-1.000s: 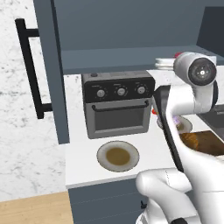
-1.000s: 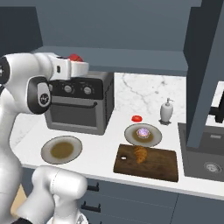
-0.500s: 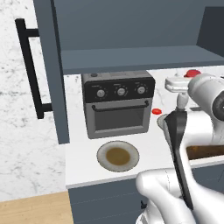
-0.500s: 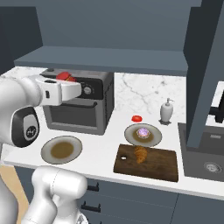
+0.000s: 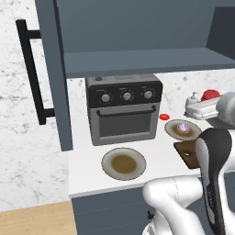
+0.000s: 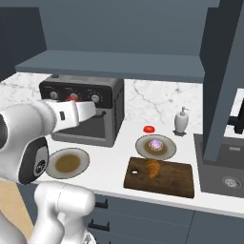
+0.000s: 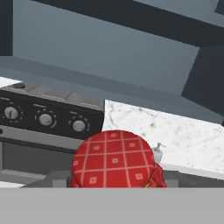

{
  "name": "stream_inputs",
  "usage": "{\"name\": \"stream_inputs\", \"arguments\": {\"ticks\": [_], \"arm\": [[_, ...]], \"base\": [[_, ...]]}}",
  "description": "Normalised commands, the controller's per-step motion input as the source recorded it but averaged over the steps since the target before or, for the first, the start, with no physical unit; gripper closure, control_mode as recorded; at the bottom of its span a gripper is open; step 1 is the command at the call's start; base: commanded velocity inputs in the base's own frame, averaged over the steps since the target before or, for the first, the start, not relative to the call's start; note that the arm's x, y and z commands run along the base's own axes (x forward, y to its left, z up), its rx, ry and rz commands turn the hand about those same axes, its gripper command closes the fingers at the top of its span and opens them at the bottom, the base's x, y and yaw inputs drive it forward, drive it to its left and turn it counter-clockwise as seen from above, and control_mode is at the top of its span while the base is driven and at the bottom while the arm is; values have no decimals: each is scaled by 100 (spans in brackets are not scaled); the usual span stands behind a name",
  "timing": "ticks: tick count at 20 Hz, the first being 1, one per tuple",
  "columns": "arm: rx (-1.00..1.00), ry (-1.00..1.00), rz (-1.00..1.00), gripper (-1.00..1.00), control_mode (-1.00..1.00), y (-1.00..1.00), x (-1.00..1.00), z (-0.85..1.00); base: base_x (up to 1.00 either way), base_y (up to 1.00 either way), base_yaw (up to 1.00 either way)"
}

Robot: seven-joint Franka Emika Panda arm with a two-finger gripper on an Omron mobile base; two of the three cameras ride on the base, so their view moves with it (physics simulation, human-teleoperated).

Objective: From the different types of pastries on the counter, select a croissant and place it on the cutting board. Then retrieve a jar of jam from the cabinet and place it alongside the croissant on the cutting board.

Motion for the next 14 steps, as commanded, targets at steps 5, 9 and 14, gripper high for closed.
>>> {"name": "stream_inputs", "arguments": {"ticks": [5,9,14], "arm": [[-14,-1,48,100,-100,-60,-29,-97],[-3,2,21,100,-100,-13,-33,-69],[-1,-2,4,100,-100,0,-60,-97]], "base": [[0,0,0],[0,0,0],[0,0,0]]}}
